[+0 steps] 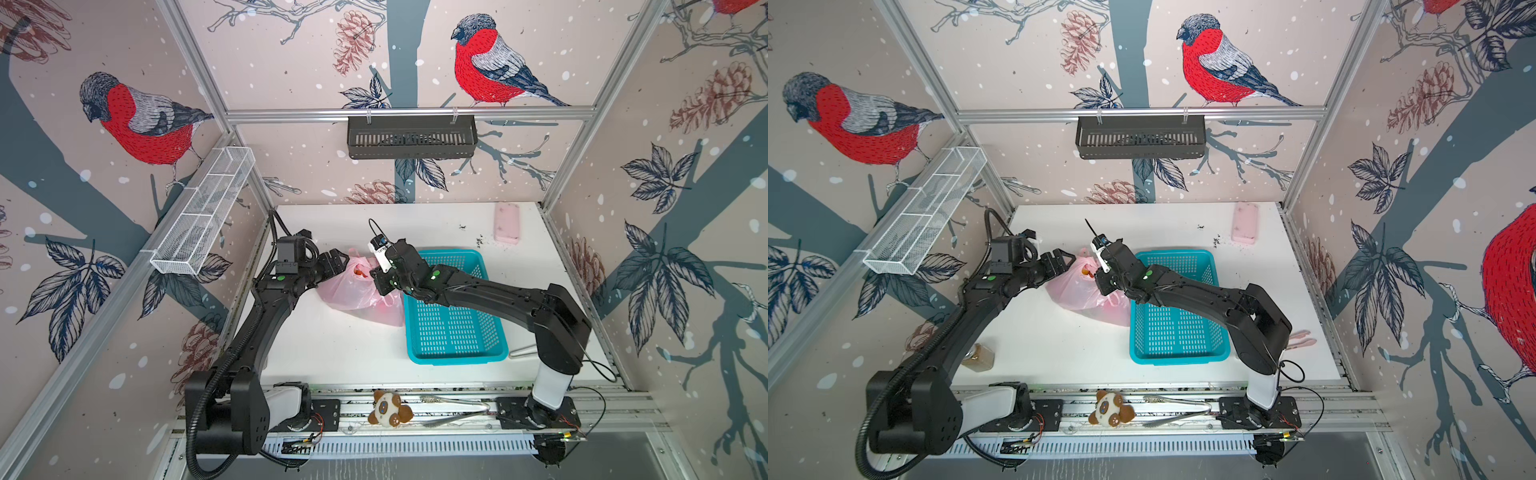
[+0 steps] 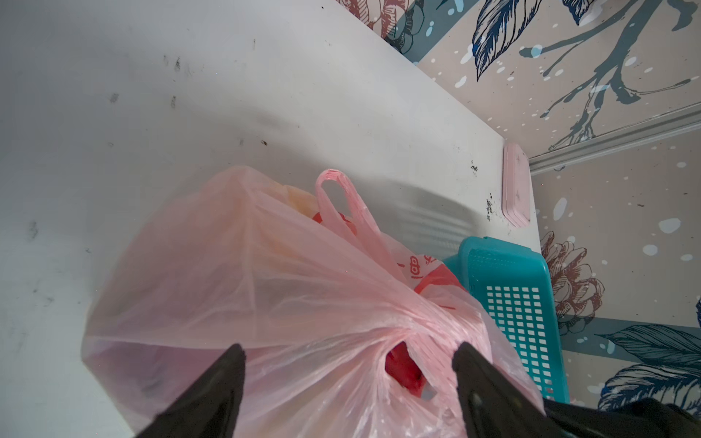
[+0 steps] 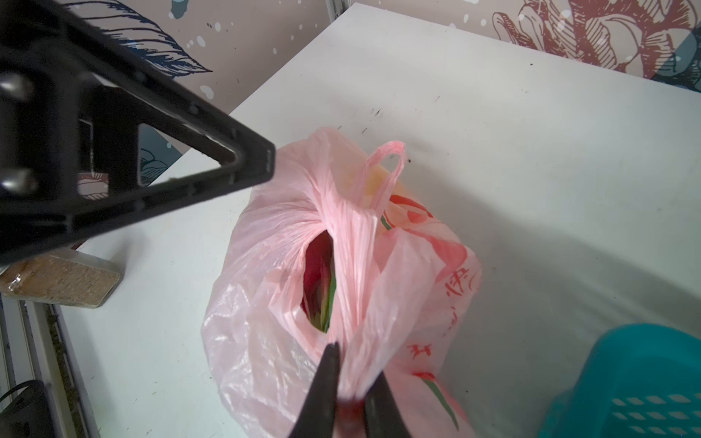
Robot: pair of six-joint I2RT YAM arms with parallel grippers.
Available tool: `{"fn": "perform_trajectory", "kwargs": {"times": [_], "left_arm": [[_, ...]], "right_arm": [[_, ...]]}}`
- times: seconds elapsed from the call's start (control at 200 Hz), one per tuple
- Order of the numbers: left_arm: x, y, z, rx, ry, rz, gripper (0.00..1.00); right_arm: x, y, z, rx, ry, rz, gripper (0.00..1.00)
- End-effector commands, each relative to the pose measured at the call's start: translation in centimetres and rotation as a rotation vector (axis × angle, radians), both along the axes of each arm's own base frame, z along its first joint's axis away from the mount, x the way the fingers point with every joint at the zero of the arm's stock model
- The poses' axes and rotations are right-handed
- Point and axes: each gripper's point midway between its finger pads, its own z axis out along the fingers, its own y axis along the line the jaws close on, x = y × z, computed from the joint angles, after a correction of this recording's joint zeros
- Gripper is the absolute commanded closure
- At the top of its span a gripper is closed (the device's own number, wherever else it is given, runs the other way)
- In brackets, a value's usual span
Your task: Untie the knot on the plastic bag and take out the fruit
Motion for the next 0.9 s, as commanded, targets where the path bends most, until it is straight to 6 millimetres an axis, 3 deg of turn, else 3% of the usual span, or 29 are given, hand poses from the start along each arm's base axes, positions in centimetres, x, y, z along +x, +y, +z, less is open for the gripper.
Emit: {"fn": "perform_trajectory", "kwargs": {"times": [0.0,0.32,0.565,0.721,0.891], "left_arm": [[0.5,-1.3,0.4,-0.078,-0.012,-0.031,0.13],[1.8,-2.7,0.2,-0.203,-0.016,-0.005,0.12],[0.7,-3.1,1.3,-0.216,-0.035,-0.018,0.12],[0.5,-2.9,-0.8,-0.186,0.007,-0.012,0.18],[1.5,-2.6,-2.5,-0.162,0.028,0.004,0.26]], "right_arm": [[0.1,0.5,0.8,-0.023,-0.073,0.005,0.87],[-1.5,1.4,0.3,-0.099,-0.160,0.031,0.88],[-1.7,1.8,-0.2,-0.123,-0.172,0.026,0.88],[-2.2,2.4,0.2,-0.112,-0.185,0.040,0.88],[-2.8,3.0,0.5,-0.127,-0.220,0.063,0.89]]}}
